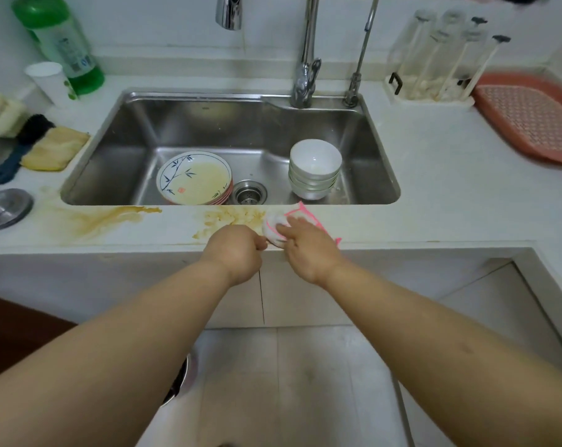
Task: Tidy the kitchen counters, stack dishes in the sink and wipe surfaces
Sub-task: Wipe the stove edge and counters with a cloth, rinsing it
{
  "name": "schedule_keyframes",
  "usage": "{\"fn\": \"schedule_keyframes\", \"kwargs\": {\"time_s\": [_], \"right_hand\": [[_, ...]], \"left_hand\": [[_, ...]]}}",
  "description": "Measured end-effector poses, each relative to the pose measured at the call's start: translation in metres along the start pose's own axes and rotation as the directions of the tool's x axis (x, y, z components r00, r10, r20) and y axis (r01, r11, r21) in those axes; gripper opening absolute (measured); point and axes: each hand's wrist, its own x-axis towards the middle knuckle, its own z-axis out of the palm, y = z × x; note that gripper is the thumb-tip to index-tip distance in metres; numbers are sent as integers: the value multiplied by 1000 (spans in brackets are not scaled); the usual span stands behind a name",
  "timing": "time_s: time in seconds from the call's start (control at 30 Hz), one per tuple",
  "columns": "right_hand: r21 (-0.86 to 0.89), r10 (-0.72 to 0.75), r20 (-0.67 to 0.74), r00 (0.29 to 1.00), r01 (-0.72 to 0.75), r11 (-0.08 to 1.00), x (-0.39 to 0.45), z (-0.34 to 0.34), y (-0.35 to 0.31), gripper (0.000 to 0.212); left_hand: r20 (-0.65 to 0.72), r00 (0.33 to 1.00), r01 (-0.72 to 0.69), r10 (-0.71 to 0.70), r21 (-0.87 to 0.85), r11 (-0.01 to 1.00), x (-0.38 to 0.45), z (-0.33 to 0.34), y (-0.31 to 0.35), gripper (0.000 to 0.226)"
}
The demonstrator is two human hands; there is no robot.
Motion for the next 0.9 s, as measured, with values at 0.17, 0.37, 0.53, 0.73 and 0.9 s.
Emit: {"fn": "schedule_keyframes", "kwargs": {"time_s": [0.17,0.37,0.53,0.73,0.9], "right_hand": [[20,427,-55,902,-427,904,-19,-30,69,69],[61,412,-3,911,-411,910,42,2,-9,61],[37,52,93,994,-55,998,37,19,-74,56],[-48,443,22,896,-441,896,11,-13,12,72],[-36,440,-63,896,-442,896,58,20,-69,54]], "left_hand": [[69,996,-55,60,-70,996,-5,4,-10,52],[-59,998,1,-6,-95,996,-21,-19,-60,53],[12,989,150,-150,38,988,-22,-35,-110,59],[2,998,61,-61,31,998,-21,-41,-132,66],[64,998,-22,16,87,996,-25,-39,-151,79]]}}
